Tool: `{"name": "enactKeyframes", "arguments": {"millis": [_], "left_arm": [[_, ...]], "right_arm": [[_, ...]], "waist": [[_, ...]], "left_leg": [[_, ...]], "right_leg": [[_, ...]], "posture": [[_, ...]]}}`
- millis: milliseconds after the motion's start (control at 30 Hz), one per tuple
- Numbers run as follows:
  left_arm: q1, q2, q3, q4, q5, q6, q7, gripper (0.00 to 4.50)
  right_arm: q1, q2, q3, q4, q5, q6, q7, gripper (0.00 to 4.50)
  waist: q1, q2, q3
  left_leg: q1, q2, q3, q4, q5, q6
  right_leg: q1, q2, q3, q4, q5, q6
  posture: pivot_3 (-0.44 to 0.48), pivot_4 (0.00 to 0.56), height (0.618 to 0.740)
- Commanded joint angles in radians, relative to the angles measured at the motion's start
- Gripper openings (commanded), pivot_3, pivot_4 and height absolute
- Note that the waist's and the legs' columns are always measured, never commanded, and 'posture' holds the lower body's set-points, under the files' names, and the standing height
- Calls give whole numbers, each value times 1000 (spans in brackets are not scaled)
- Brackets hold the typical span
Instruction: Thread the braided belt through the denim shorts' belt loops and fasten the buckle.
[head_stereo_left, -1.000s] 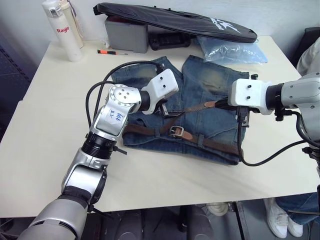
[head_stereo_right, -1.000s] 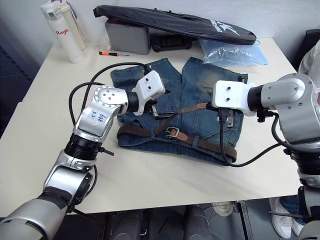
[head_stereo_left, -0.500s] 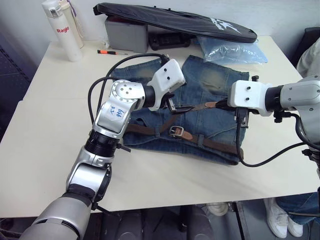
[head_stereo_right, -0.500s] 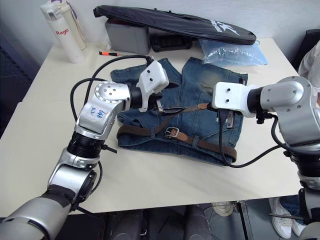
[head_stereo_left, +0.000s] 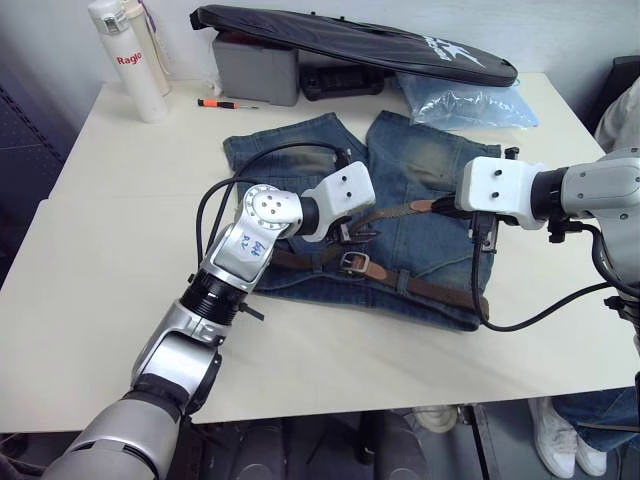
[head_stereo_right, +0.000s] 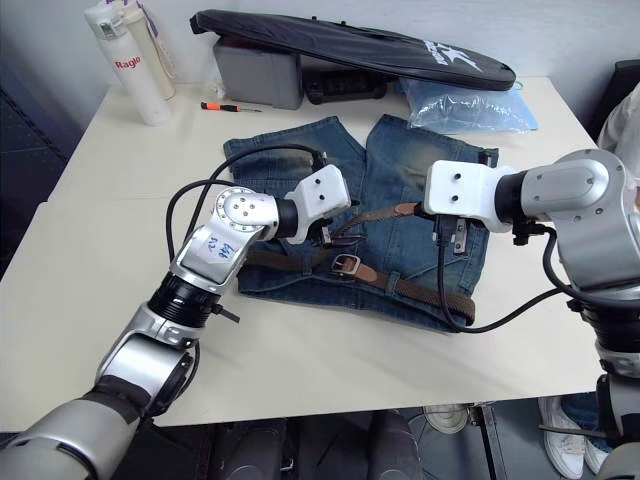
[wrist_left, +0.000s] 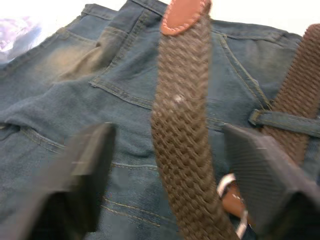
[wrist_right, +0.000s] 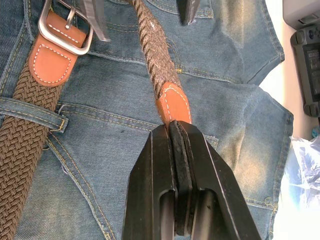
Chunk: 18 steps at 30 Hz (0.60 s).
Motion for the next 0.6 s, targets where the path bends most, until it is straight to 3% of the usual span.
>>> {"name": "enactKeyframes", "arguments": {"millis": [33,100,133,300,333,400,600], "left_arm": [[-28,-9,11,-7,6,-35,8,1226],[-34,-19,19,2,-1,-35,13,290],[-37,-22,22,7,-3,-36,15,135],[-67,-6,82,85,-30,-33,19,135],[-74,4,99,107,-34,-30,21,0],[-74,24,130,135,-40,-11,30,0],[-30,8,181,91,-59,171,96,0]], "right_arm": [[-24,-5,-27,-39,12,20,-8,0],[-23,-2,-28,-50,17,38,-9,0],[-22,0,-27,-54,18,45,-11,0],[-51,75,-48,-79,53,95,-72,0],[-58,88,-61,-90,75,132,-75,509],[-54,89,-79,-108,102,172,-68,860],[75,97,-100,-291,205,328,-74,3361]], "waist": [[0,0,0],[0,0,0],[0,0,0],[-2,0,0],[-3,0,0],[-4,0,0],[3,0,0]], "left_leg": [[0,0,0,0,0,0],[0,0,0,0,0,0],[0,0,0,0,0,0],[0,0,0,0,0,0],[0,0,0,0,0,0],[0,0,0,0,0,0],[0,0,0,-1,0,0]], "right_leg": [[0,0,0,0,0,0],[0,0,0,0,0,0],[0,0,0,0,0,0],[0,0,0,0,0,0],[0,0,0,0,0,0],[0,0,0,0,0,0],[0,0,0,-1,0,0]], "posture": [[0,150,740],[0,150,740],[0,150,740],[0,150,740],[0,150,740],[0,150,740],[0,150,740]]}}
